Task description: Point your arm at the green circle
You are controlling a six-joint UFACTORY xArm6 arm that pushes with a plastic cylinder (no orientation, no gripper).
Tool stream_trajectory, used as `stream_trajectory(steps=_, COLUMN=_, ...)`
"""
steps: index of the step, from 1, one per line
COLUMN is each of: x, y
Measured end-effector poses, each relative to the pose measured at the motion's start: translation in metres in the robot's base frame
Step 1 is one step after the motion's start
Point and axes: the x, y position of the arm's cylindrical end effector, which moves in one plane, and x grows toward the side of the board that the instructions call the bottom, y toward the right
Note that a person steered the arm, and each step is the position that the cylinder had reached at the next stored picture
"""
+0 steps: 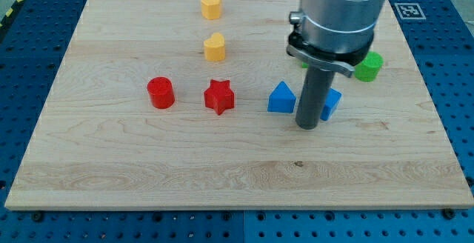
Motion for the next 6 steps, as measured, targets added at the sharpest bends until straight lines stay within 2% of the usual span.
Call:
stream_trajectory(steps=4, x=-0.001, y=0.066)
stream_trajectory(steps=5, x=-0.017, y=0.098)
stream_trajectory(steps=6, x=-0.055, y=0.111)
